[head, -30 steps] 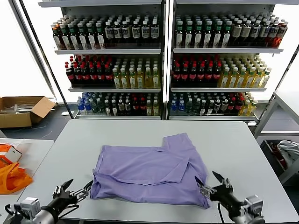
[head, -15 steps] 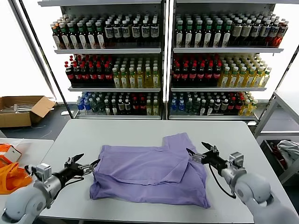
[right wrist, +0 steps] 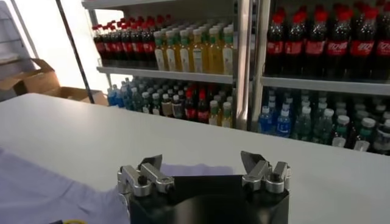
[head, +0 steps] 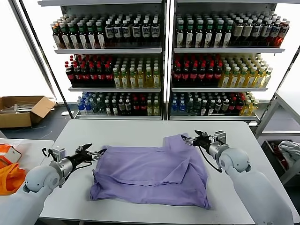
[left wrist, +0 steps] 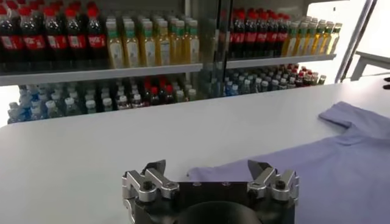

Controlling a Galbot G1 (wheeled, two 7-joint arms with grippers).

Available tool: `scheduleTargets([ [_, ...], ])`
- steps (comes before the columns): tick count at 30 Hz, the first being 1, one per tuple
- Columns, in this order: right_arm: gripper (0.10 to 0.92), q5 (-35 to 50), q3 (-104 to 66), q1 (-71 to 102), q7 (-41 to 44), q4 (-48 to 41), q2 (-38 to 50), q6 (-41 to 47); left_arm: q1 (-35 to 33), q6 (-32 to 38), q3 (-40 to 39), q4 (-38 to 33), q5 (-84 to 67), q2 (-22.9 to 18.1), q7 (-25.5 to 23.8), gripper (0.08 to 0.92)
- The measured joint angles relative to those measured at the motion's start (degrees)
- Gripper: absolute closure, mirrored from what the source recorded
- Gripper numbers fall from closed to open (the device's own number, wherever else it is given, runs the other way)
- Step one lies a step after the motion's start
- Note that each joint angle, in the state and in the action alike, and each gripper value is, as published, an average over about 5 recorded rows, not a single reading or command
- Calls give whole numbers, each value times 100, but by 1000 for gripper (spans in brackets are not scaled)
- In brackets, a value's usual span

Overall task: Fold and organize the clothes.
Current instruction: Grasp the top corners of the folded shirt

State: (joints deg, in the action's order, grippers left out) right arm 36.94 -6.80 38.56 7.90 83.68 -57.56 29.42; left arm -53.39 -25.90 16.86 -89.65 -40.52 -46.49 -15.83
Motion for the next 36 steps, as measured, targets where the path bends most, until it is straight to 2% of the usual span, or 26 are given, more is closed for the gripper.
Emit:
scheduleTargets([
  [9, 203, -31, 237, -314, -57, -514, -225, 128, 614, -1, -530, 625, 8, -173, -15, 177],
  [15, 208, -28, 381, -497, -100, -806, -408, 200, 795, -46, -735, 867, 12, -244, -31, 177],
  [18, 258, -25, 450, -559, -113, -914, -486, 224, 828, -75, -790, 921, 11, -248, -49, 202],
  [36, 761, 96, 560, -574, -248, -983, -652, 245, 857, -126, -1002, 1039, -11, -229, -265, 709],
])
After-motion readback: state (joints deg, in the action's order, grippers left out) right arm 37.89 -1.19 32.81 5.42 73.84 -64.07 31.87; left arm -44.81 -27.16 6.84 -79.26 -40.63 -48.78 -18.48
